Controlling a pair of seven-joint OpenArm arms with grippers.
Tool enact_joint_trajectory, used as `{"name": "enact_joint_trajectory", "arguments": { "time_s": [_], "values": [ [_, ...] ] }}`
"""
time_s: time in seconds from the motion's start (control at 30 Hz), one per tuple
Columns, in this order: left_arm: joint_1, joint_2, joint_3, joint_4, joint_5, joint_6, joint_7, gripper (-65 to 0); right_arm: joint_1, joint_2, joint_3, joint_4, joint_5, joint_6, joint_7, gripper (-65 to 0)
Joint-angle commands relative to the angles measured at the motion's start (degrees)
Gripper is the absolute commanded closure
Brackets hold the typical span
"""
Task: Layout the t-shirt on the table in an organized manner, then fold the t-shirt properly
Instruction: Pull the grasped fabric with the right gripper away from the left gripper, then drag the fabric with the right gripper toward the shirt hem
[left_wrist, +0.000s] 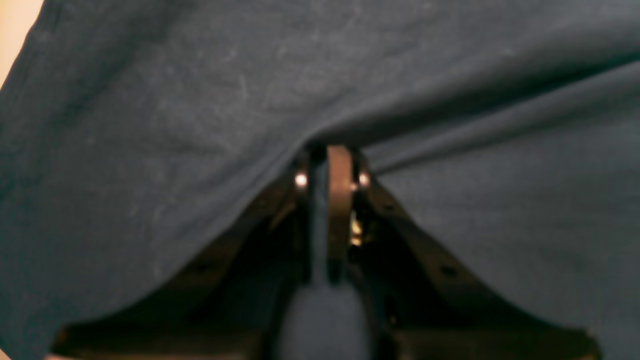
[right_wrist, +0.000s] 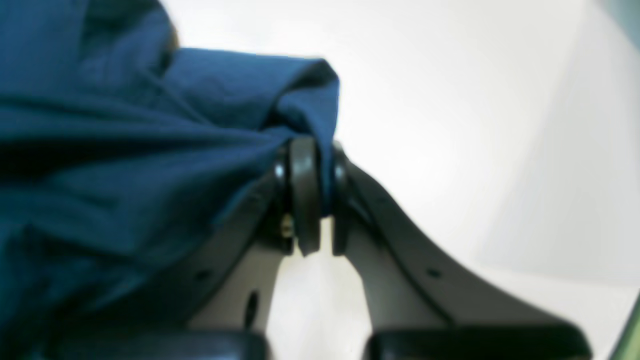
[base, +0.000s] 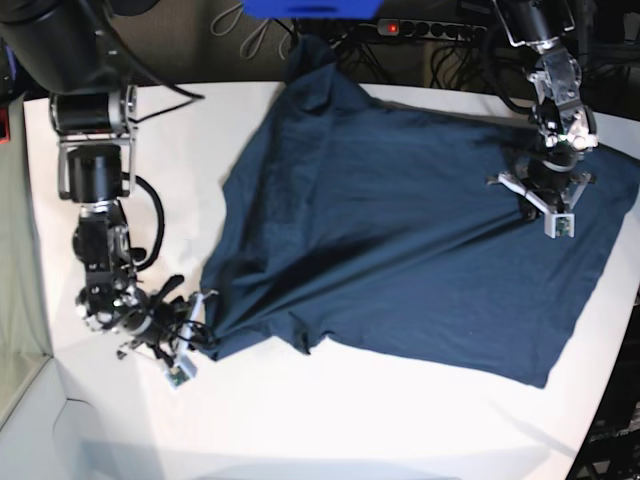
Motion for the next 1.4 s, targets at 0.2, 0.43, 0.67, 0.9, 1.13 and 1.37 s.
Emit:
{"name": "enact_joint_trajectory", "arguments": {
  "time_s": [0.2,0.43,0.67,0.9,1.13,1.37],
  "values": [
    [0.5,0.0,-0.1,-0.2,2.1,0.4,4.5,-4.0,1.7,4.6,-9.8,0.8,0.4,-0.6,1.2,0.0],
    [0.5,-0.6,-0.1,-0.2,2.1,0.4,4.5,-4.0,0.2,6.0,-10.3,0.8,0.4,-0.6,-1.9,-15.8],
    [0.5,-0.6,-0.1,-0.1,2.1,0.4,4.5,-4.0,-0.5,6.0,-9.5,8.5,0.5,-0.6,-2.1,-40.3],
    [1.1,-0.1,-0.1,0.3,2.0,0.4,4.5,-4.0,-3.1,-2.3,-8.2,18.5,0.4,-0.6,-6.1,-41.9],
    [1.8,0.0,-0.1,1.7,2.0,0.4,4.5,-4.0,0.8,-11.2,-8.7,5.4,0.4,-9.9,-5.1,-41.9],
    [2.0,0.0,-0.1,1.7,2.0,0.5,4.5,-4.0,2.3,-13.1,-8.6,-5.5,0.4,-17.5,4.7,-41.9]
  ]
}}
